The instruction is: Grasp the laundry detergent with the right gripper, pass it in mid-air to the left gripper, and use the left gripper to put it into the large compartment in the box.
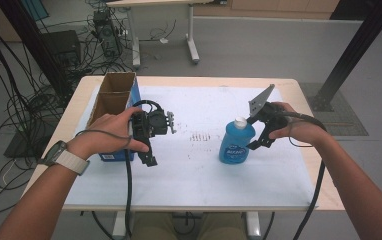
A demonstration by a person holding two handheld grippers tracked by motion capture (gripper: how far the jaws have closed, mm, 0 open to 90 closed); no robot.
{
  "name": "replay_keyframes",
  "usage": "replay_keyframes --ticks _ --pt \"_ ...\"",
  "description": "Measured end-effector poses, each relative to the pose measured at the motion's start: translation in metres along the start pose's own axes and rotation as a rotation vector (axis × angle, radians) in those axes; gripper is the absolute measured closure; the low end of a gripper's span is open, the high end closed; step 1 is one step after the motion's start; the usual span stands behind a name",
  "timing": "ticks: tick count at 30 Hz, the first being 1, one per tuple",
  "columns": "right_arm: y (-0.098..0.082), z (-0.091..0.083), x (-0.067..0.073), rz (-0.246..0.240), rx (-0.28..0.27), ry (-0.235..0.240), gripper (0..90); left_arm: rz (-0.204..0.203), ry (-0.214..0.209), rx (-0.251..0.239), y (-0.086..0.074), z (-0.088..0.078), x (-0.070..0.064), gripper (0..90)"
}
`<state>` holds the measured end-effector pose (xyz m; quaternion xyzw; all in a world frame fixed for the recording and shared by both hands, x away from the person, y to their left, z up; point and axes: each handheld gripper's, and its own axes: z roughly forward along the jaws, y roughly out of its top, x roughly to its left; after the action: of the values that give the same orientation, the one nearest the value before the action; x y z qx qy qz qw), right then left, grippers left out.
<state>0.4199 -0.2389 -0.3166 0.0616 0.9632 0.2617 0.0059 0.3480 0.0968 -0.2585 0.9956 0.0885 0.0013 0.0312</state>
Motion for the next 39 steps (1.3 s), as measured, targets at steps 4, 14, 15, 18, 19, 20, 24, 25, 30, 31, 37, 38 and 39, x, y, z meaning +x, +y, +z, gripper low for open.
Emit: replay_keyframes --ticks 4,14,15,18,19,20,24,25,30,31,37,38,39 --pt "-0.001 -0.001 0.0 -0.001 -0.008 -0.003 6.8 -0.002 0.001 -0.003 0.0 0.0 0.0 9.4" --pt "-0.003 0.0 0.001 0.003 -0.025 -0.006 6.7 0.003 0.001 -0.004 0.001 0.001 0.0 9.5" --pt "-0.004 0.001 0.001 0.005 -0.029 -0.005 6.7 0.001 0.002 -0.008 0.001 0.002 0.0 9.5" --pt "-0.006 0.003 0.001 0.006 -0.031 -0.004 6.7 0.0 0.001 -0.006 0.001 0.003 0.0 9.5" --pt "-0.006 0.003 0.001 0.003 -0.035 -0.005 6.7 0.0 -0.001 -0.004 0.001 0.003 0.0 9.5" --pt "-0.007 0.004 0.001 0.008 -0.041 -0.003 6.7 0.001 -0.002 -0.005 0.001 0.003 0.0 9.5" --pt "-0.008 0.006 0.001 0.005 -0.051 0.001 6.7 0.001 -0.002 -0.008 0.002 0.004 0.0 9.5" --pt "-0.008 0.007 0.001 0.005 -0.052 0.001 6.7 0.001 -0.002 -0.008 0.002 0.004 0.0 9.5" --pt "-0.009 0.01 0.001 0.002 -0.079 0.002 7.3 0.0 -0.004 -0.006 0.002 0.004 0.001 9.5" --pt "-0.009 0.011 0.002 0.004 -0.084 0.005 7.5 0.0 -0.004 -0.006 0.002 0.005 0.001 9.5" --pt "-0.012 0.015 0.002 -0.001 -0.11 0.015 9.3 -0.002 -0.005 -0.008 0.002 0.005 0.001 9.5" --pt "-0.013 0.015 0.002 -0.003 -0.11 0.016 9.3 -0.002 -0.006 -0.007 0.002 0.005 0.001 9.5" --pt "-0.013 0.015 0.002 -0.003 -0.11 0.016 9.3 -0.002 -0.006 -0.007 0.002 0.005 0.001 9.5"
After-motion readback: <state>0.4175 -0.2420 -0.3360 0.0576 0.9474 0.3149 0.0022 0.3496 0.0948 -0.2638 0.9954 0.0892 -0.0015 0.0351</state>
